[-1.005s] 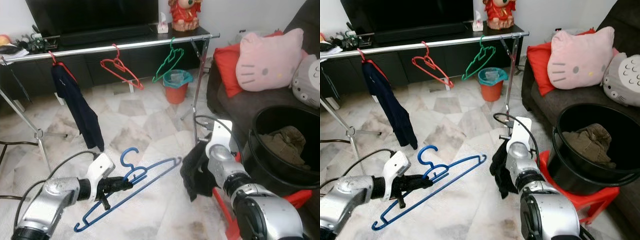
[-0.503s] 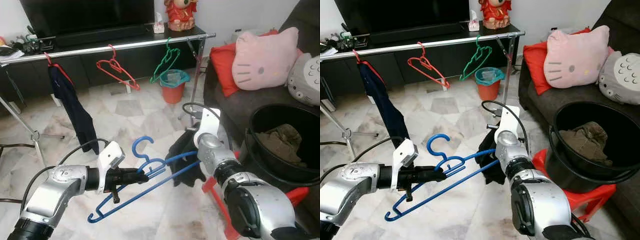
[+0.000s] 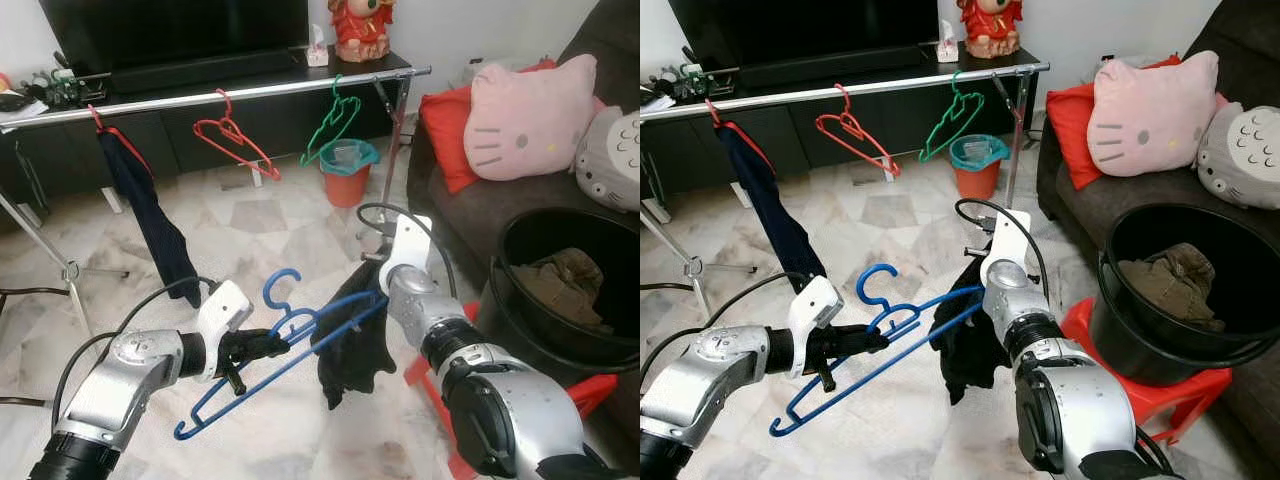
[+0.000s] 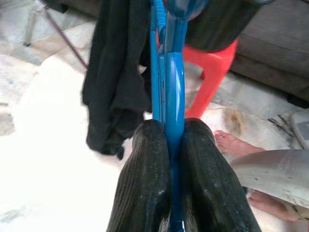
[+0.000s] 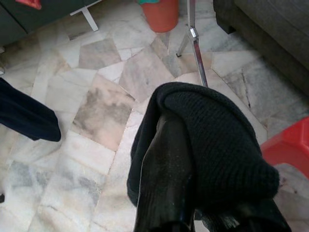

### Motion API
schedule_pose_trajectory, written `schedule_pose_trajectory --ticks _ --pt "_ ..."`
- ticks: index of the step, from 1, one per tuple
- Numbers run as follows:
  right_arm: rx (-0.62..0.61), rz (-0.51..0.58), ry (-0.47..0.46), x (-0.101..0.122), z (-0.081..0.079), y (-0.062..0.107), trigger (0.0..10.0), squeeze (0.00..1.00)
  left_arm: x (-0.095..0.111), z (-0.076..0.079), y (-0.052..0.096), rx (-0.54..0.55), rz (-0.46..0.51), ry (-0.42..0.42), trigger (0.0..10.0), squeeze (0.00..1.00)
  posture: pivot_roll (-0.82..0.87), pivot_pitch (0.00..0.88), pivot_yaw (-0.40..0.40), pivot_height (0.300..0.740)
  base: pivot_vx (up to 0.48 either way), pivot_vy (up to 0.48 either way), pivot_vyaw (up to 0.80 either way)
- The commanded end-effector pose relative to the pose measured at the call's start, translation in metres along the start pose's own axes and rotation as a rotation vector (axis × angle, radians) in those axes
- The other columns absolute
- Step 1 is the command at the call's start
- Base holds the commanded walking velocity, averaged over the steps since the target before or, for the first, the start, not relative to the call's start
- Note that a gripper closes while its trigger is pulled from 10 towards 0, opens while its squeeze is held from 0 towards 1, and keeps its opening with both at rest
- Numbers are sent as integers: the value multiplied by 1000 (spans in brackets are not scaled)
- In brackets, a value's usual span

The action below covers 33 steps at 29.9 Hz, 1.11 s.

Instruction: Hang hanger

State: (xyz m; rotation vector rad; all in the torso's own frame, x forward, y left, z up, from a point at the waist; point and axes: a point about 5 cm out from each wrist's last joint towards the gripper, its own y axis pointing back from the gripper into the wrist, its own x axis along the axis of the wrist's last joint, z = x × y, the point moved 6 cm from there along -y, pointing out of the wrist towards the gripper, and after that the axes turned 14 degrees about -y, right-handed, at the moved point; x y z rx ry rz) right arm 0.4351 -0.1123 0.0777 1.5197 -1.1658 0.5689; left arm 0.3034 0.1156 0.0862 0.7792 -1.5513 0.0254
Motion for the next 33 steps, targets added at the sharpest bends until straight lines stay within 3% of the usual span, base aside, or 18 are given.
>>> schedule_pose_trajectory --ticks 1,5,12,25,33 --pt "23 39 -12 16 -10 1 10000 0 3 -8 -1 36 -4 -26 10000 0 14 0 28 740 0 0 0" --pt "37 33 -15 14 -14 2 10000 0 0 -16 -3 90 -9 -15 10000 0 14 0 28 740 0 0 0" --pt "52 23 -26 14 -19 3 10000 0 3 -5 -5 32 12 -8 10000 0 12 0 26 740 0 0 0" --pt "95 12 -67 15 -37 7 10000 0 6 -9 -9 63 29 -6 10000 0 12 0 26 740 0 0 0" --pt "120 16 -73 18 -48 10 10000 0 -3 -29 -10 205 -19 -16 10000 0 15 0 22 740 0 0 0"
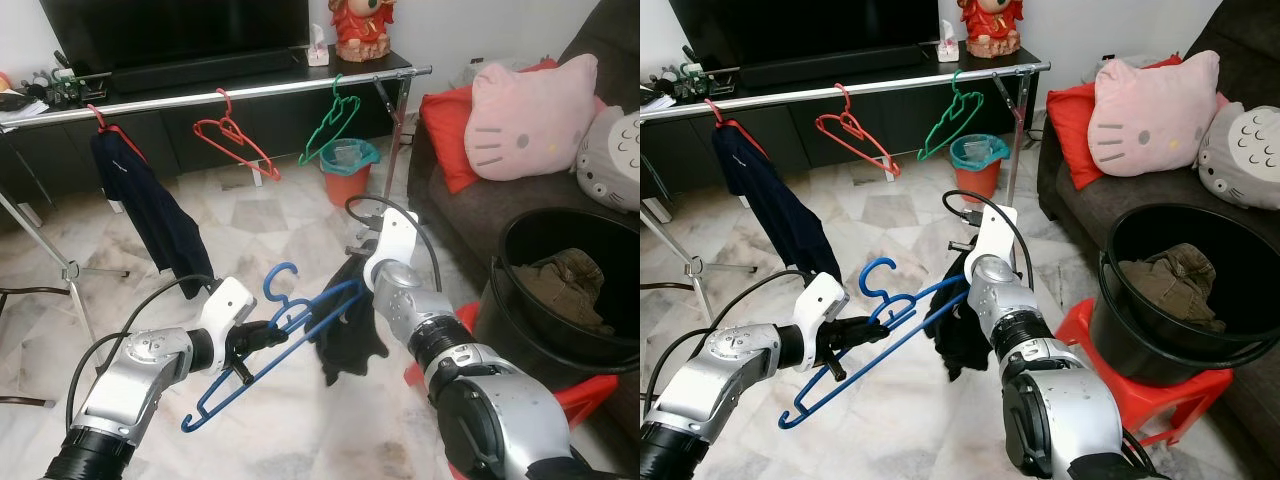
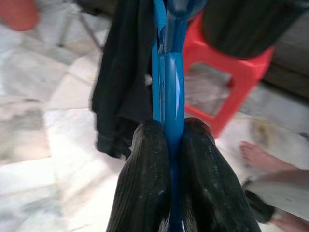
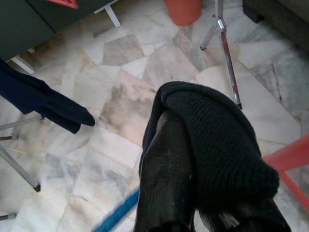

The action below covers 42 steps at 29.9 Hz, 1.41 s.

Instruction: Hang hanger

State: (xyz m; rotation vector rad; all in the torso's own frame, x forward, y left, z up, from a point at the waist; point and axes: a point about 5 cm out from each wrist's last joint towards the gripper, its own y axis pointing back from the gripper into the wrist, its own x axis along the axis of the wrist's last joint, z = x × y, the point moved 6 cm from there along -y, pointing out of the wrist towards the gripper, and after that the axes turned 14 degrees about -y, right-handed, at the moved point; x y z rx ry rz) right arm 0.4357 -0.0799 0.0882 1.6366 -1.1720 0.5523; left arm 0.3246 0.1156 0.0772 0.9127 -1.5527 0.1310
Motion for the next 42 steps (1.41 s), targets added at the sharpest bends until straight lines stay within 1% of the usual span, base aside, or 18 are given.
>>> schedule_pose_trajectory --ticks 1,2,5,9,11,13,17,18,24,25,29,32,38,42 --pt "41 53 -7 20 -17 3 10000 0 2 -15 2 68 -2 -12 10000 0 15 0 22 740 0 0 0" --pt "43 53 -8 19 -18 4 10000 0 0 -19 2 91 -13 -18 10000 0 15 0 22 740 0 0 0" --pt "48 50 -11 17 -20 5 10000 0 0 -20 1 101 -13 -15 10000 0 15 0 22 740 0 0 0" --pt "72 39 -17 12 -30 8 10000 0 3 -16 -1 75 3 -9 10000 0 10 0 24 740 0 0 0" --pt "92 29 -17 8 -35 10 10000 0 6 -11 0 42 27 0 10000 0 10 0 24 740 0 0 0" --pt "98 8 -22 1 -33 11 10000 0 13 -2 3 -15 68 23 10000 0 12 0 21 740 0 0 0" --pt "89 0 -18 -3 -30 12 10000 0 14 -1 4 -29 77 27 10000 0 11 0 21 740 0 0 0" --pt "91 -6 -12 -6 -30 13 10000 0 14 -6 3 4 77 21 10000 0 11 0 21 740 0 0 0" --pt "91 -16 -15 -13 -30 21 10000 0 13 -24 -2 121 57 22 10000 0 11 0 21 740 0 0 0" --pt "88 -17 -18 -15 -29 25 10000 0 12 -25 -3 125 50 23 10000 0 5 0 21 740 0 0 0" --pt "82 -17 -23 -17 -28 30 10000 0 9 -26 -4 134 27 16 10000 0 1 0 25 740 0 0 0" --pt "84 -25 -31 -19 -28 34 10000 0 9 -27 -4 138 33 23 10000 0 1 0 25 740 0 0 0" --pt "150 -68 -21 -28 -43 45 10000 0 11 -23 -5 111 48 29 10000 0 3 0 26 740 0 0 0" --pt "177 -107 3 -38 -50 56 10000 0 13 -26 -6 139 52 28 10000 0 3 0 25 740 0 0 0"
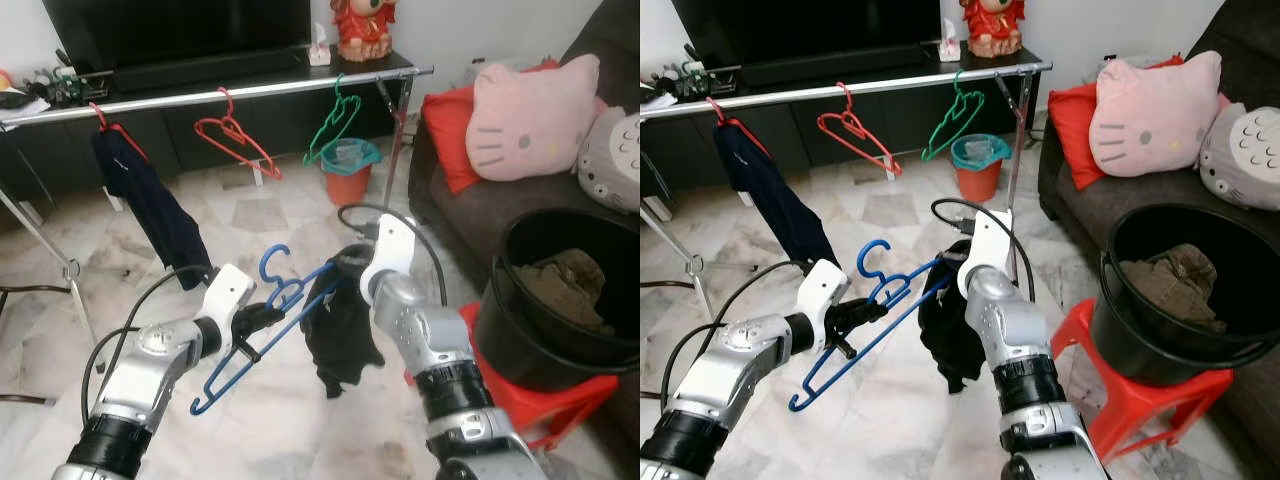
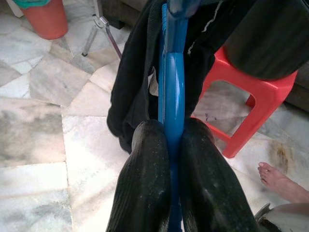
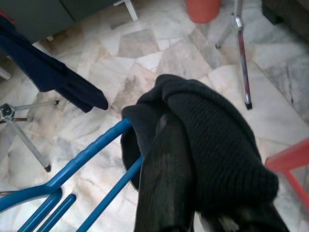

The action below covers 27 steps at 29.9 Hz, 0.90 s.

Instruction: Hang hanger

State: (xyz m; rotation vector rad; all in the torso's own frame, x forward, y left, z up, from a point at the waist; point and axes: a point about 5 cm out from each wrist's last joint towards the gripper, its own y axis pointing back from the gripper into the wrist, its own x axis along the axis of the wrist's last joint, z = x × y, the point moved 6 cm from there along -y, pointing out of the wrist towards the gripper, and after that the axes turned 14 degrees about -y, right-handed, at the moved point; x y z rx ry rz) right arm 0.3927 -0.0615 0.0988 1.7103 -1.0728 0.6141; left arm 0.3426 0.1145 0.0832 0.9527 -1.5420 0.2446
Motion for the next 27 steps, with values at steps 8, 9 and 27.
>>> schedule_pose_trajectory --ticks 8,9,27 --pt "107 -116 -11 -40 -38 19 10000 0 18 2 5 -57 85 23 10000 0 0 0 26 740 0 0 0" --pt "110 -121 -7 -41 -39 20 10000 0 19 1 5 -52 88 24 10000 0 0 0 26 740 0 0 0" --pt "89 -103 -71 -37 -42 31 10000 0 16 -24 7 55 41 -12 10000 0 -2 0 29 740 0 0 0"
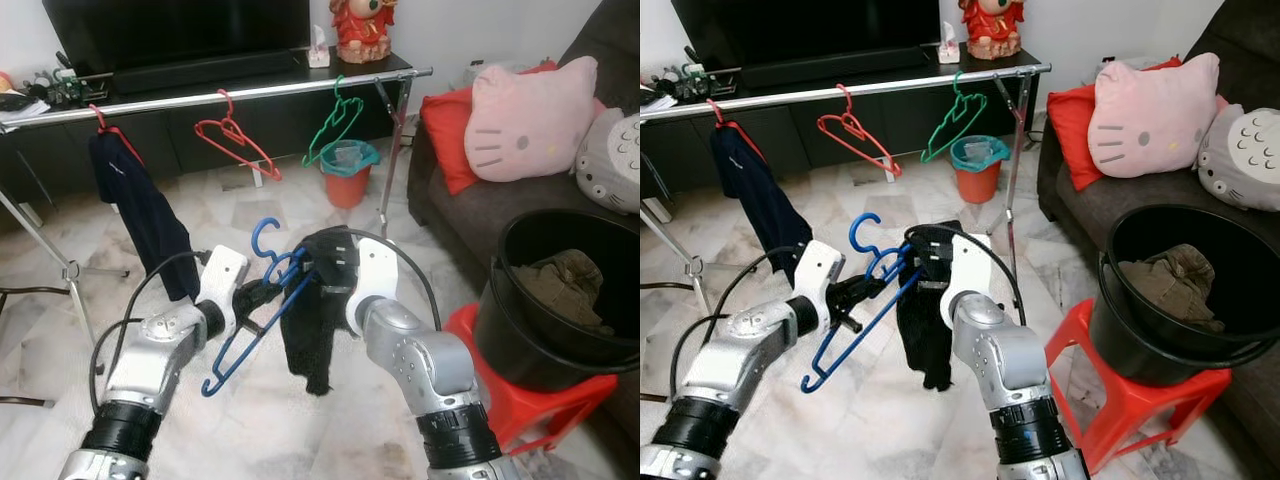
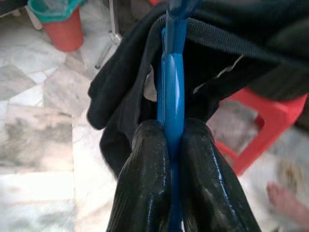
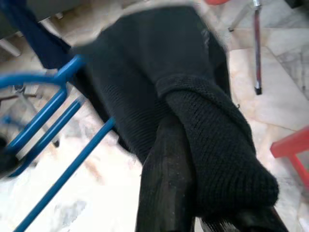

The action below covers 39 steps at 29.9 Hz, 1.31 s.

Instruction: Hang hanger

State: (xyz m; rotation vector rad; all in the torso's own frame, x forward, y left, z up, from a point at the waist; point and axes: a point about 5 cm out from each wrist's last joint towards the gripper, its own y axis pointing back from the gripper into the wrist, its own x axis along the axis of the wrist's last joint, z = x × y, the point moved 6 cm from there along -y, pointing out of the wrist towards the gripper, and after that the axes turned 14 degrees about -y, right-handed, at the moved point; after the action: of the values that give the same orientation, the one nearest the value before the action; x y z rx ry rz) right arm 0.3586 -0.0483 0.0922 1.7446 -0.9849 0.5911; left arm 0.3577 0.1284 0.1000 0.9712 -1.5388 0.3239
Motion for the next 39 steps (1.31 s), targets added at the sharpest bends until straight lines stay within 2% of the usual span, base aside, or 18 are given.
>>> schedule_pose_trajectory --ticks 1,3,9,11,12,13,15,18,25,31,33,36,39 --pt "67 -15 -92 -7 -32 4 10000 0 3 -3 5 2 -1 -34 10000 0 -2 0 29 740 0 0 0" --pt "52 -3 -91 -3 -26 2 10000 0 -3 -14 8 55 -39 -57 10000 0 7 0 30 740 0 0 0" --pt "-59 66 -115 14 0 -2 10000 0 -7 -22 10 96 -76 -52 10000 0 7 0 33 740 0 0 0" --pt "-72 74 -118 16 2 -2 10000 0 -7 -21 9 90 -76 -49 10000 0 7 0 33 740 0 0 0" --pt "-82 81 -122 17 4 -2 10000 0 -6 -19 9 74 -72 -47 10000 0 7 0 33 740 0 0 0" --pt "-103 96 -136 19 9 -3 10000 0 -2 -6 9 -6 -52 -52 10000 0 7 0 33 740 0 0 0" --pt "-127 114 -153 22 15 -4 10000 0 -1 8 11 -91 -46 -66 10000 0 7 0 33 740 0 0 0" --pt "-148 119 -142 24 21 -6 10000 0 -3 10 12 -99 -59 -82 10000 0 7 0 33 740 0 0 0" --pt "-140 115 -126 24 19 -7 10000 0 -8 4 12 -64 -89 -83 10000 0 7 0 33 740 0 0 0" --pt "-106 96 -115 18 6 -7 10000 0 -11 3 9 -47 -122 -87 10000 0 7 0 36 740 0 0 0" --pt "-102 95 -117 17 5 -7 10000 0 -15 20 13 -152 -135 -96 10000 0 7 0 36 740 0 0 0" --pt "-109 96 -121 18 8 -8 10000 0 -18 26 15 -184 -141 -103 10000 0 7 0 36 740 0 0 0" --pt "-104 97 -125 20 8 -8 10000 0 -22 25 13 -164 -158 -104 10000 0 7 0 36 740 0 0 0"
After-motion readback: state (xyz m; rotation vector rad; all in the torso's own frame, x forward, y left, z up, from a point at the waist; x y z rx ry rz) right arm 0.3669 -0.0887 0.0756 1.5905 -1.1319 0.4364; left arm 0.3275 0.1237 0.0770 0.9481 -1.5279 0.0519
